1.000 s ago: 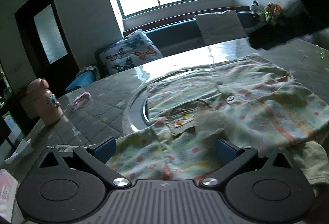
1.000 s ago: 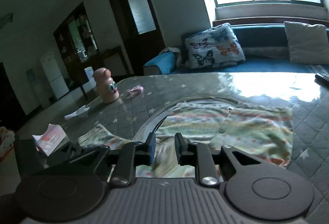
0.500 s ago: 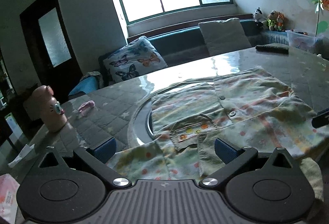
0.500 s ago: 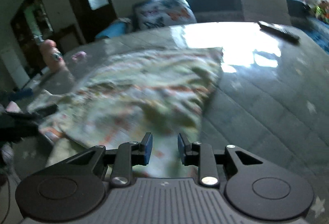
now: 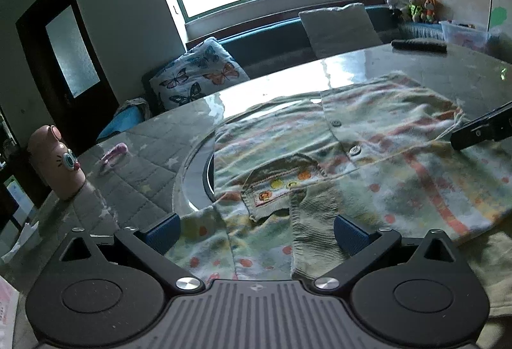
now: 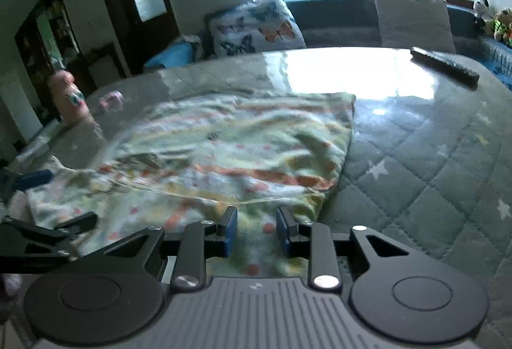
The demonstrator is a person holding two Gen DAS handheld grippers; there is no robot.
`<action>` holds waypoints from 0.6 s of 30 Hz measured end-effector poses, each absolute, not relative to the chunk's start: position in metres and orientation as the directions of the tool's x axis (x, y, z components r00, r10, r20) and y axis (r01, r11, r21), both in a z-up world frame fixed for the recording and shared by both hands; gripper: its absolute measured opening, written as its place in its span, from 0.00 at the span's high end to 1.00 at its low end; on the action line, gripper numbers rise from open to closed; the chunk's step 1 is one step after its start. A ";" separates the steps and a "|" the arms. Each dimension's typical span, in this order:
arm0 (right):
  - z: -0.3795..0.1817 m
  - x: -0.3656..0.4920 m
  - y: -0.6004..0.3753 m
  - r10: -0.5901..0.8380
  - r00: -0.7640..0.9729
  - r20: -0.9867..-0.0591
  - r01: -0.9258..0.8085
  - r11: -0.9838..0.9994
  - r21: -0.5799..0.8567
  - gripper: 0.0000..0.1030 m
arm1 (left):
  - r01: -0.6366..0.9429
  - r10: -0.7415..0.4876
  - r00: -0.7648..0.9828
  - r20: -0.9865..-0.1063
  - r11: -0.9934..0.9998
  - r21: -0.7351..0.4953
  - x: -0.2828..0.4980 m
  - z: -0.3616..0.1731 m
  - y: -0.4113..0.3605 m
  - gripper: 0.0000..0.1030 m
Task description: Fold clothes
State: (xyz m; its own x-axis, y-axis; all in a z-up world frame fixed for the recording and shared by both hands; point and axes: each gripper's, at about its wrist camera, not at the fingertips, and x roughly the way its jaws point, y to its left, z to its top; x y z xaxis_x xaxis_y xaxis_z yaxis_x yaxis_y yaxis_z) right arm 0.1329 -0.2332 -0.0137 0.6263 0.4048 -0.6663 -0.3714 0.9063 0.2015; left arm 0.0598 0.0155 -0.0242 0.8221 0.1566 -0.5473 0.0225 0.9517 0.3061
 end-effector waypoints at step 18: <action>0.000 0.088 -0.150 0.518 0.570 -0.637 -0.621 0.780 0.078 0.72 | -0.092 0.232 0.800 -0.553 0.959 0.269 0.040 -0.020 0.062 0.00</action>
State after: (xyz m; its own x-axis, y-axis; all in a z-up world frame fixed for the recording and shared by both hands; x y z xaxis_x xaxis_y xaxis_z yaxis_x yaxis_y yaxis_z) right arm 0.0876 -0.1498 -0.0001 0.5704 0.5181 -0.6374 -0.6214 0.7796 0.0776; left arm 0.0403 0.0617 -0.0201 0.7999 0.2322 -0.5533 -0.0920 0.9587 0.2692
